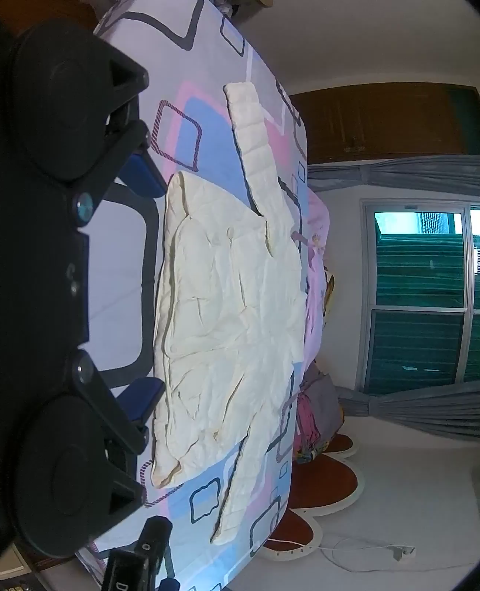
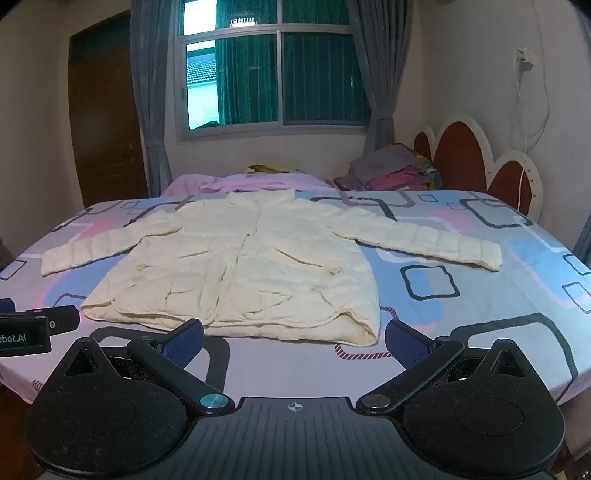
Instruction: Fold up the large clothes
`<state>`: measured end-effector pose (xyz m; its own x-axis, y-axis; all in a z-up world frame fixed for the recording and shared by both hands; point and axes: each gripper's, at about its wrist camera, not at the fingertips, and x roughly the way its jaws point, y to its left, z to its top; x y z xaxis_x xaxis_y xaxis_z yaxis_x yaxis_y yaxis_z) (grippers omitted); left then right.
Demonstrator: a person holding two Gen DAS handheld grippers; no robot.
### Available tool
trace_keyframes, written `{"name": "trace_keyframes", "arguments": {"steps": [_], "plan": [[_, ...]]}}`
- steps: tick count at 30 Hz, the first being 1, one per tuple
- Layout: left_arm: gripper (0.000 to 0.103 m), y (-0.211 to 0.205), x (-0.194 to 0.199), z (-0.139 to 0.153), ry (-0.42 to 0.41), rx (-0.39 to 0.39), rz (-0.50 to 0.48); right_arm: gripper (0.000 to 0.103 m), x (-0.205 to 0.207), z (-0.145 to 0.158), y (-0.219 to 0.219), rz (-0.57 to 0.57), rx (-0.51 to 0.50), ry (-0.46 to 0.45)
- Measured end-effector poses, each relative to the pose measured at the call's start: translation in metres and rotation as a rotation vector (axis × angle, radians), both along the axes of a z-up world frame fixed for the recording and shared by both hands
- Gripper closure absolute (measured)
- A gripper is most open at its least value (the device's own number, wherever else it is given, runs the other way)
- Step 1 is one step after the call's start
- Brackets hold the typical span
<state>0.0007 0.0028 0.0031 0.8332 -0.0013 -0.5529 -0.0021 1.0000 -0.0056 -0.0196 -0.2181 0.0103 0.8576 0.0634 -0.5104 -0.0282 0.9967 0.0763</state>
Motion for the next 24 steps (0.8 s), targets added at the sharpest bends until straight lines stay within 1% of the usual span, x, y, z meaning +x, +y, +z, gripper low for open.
{"name": "trace_keyframes", "arguments": {"steps": [24], "plan": [[0.0,0.0016,0.0025,0.0047,-0.007,0.019,-0.009,0.0,0.0018,0.0,0.0003,-0.003,-0.003,-0.004]]}}
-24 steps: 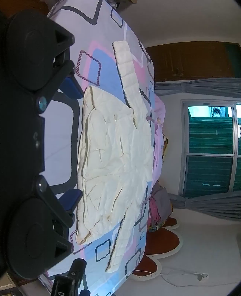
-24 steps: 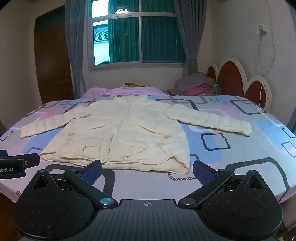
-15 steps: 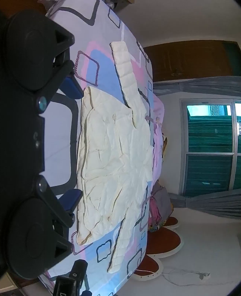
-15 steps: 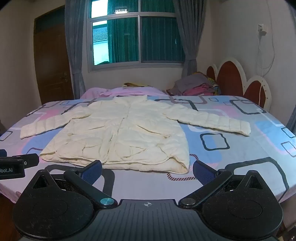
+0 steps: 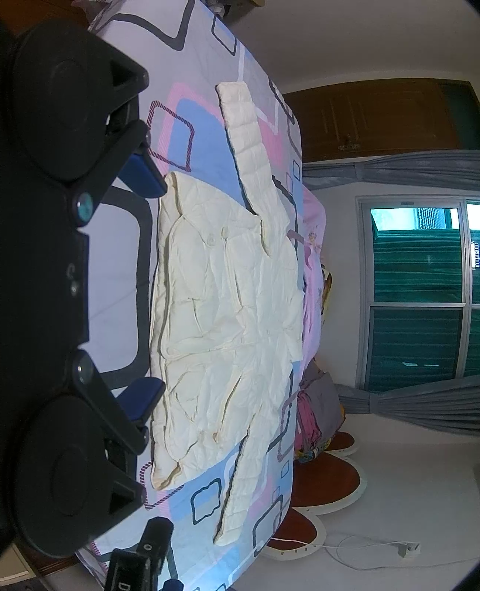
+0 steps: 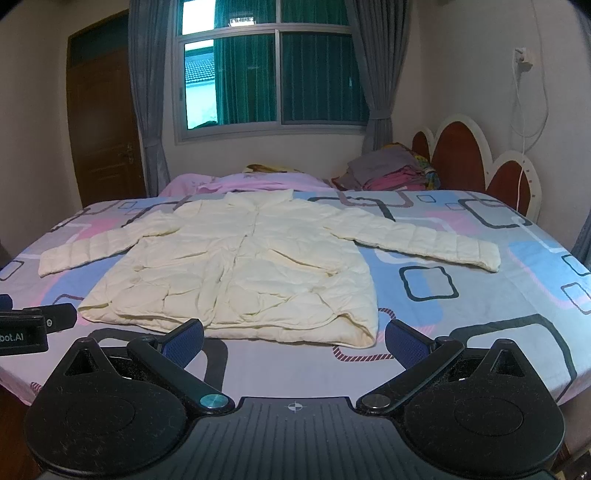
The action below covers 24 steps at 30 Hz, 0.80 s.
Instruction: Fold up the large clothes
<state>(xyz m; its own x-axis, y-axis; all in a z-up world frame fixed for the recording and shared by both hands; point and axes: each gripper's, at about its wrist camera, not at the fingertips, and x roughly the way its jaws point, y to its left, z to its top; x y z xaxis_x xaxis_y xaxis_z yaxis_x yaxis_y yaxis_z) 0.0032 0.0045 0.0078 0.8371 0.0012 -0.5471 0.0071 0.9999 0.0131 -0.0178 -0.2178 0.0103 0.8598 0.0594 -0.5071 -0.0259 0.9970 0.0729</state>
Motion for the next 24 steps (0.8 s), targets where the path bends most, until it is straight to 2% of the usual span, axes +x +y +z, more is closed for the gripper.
{"name": "trace_keyframes", "arguments": {"steps": [24], "plan": [[0.0,0.0013,0.0014,0.0011,-0.003,0.002,0.001,0.0,-0.0005,0.0029,0.0002,0.002,-0.001,-0.002]]}}
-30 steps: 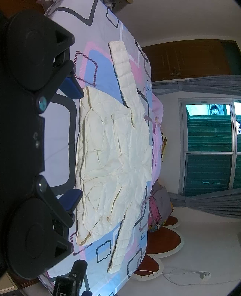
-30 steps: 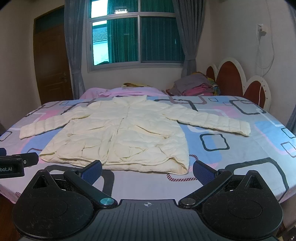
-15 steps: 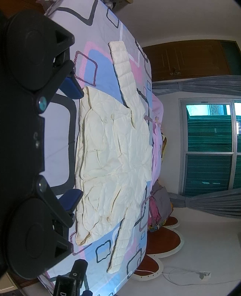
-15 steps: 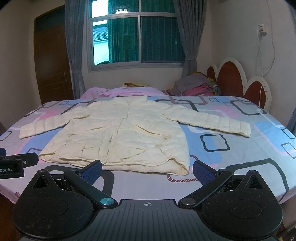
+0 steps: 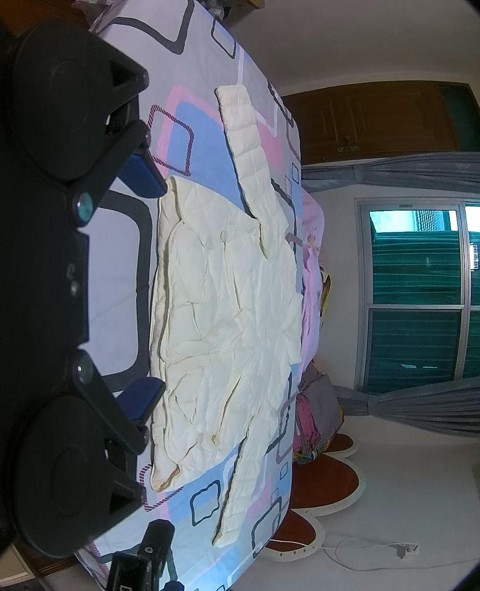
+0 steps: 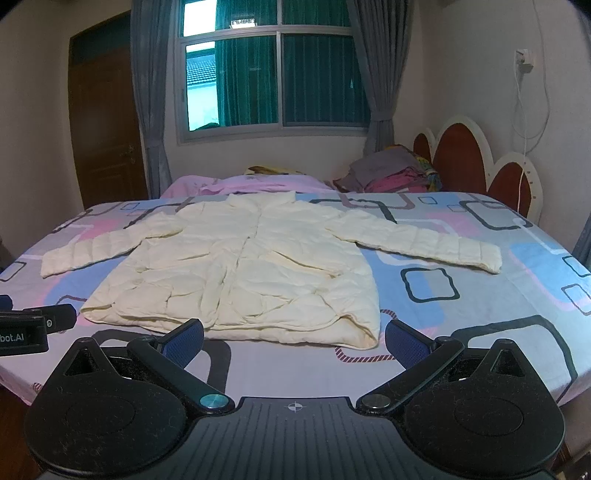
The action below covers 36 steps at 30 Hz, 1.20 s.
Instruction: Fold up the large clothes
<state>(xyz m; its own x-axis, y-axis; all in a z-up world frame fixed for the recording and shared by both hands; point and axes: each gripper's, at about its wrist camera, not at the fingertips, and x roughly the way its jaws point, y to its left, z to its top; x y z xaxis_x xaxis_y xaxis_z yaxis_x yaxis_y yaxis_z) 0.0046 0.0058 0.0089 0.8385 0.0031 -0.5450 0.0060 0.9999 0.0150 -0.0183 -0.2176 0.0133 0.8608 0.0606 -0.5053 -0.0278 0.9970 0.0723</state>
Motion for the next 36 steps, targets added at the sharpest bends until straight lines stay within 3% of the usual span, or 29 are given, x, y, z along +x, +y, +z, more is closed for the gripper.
{"name": "trace_keyframes", "arguments": {"steps": [36], "plan": [[0.0,0.016,-0.003,0.002,-0.009,-0.004,0.011,0.0,0.003,0.01,0.012,0.003,0.003,-0.005]]}}
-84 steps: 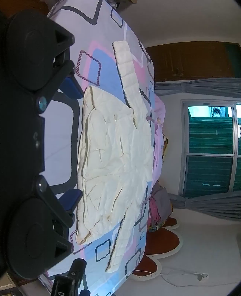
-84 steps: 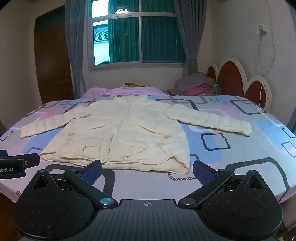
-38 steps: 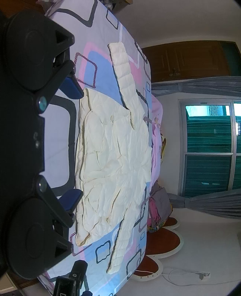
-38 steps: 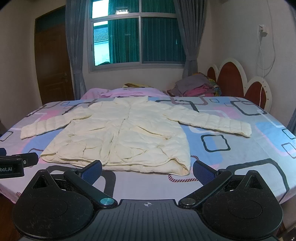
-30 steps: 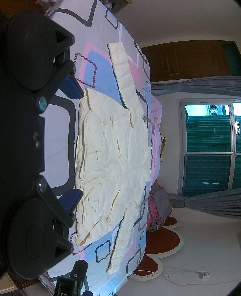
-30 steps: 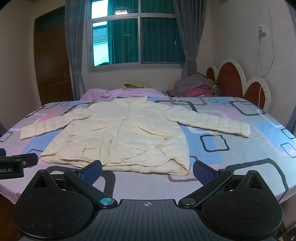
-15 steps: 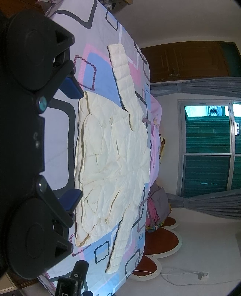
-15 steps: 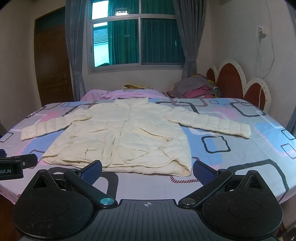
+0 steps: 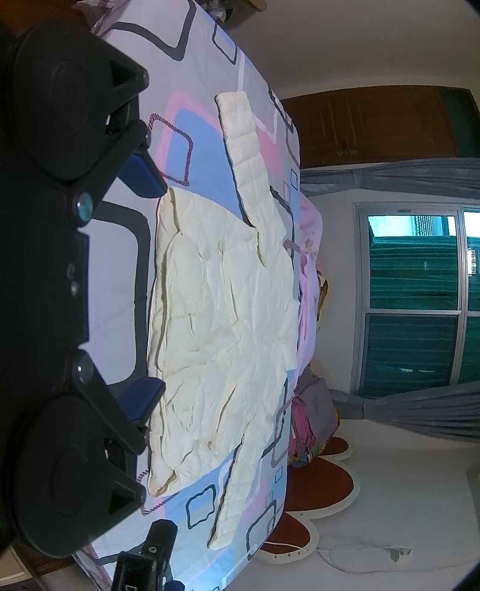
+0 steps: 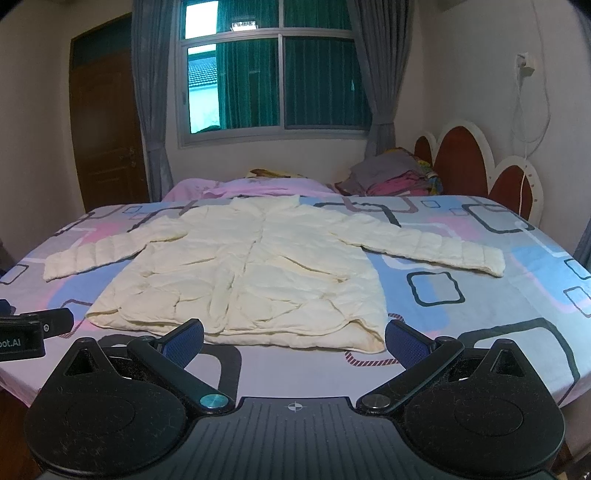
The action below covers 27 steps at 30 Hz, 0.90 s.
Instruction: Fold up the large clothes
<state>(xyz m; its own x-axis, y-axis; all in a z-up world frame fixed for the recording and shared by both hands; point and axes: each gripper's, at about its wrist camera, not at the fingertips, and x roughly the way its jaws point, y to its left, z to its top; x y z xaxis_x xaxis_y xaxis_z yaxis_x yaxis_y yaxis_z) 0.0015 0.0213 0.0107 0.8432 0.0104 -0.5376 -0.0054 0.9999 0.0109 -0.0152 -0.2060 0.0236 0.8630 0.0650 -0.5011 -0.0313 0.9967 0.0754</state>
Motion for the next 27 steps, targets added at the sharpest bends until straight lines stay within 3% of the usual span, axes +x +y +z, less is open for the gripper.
{"name": "trace_keyframes", "arguments": {"steps": [7,12,18,27], "plan": [[0.0,-0.001,0.003,-0.002,-0.014,-0.001,-0.015,0.0,0.009,-0.005,-0.003,0.004,0.008,0.008],[0.0,-0.001,0.025,-0.01,-0.017,0.003,-0.038,0.0,0.041,-0.013,-0.008,-0.023,0.012,0.015],[0.0,0.006,0.073,-0.021,0.01,-0.11,-0.102,0.0,0.092,-0.022,-0.016,-0.07,0.002,0.034],[0.0,0.0,0.154,-0.024,-0.031,-0.096,-0.149,0.0,0.165,-0.026,-0.034,-0.174,-0.005,0.049]]}}
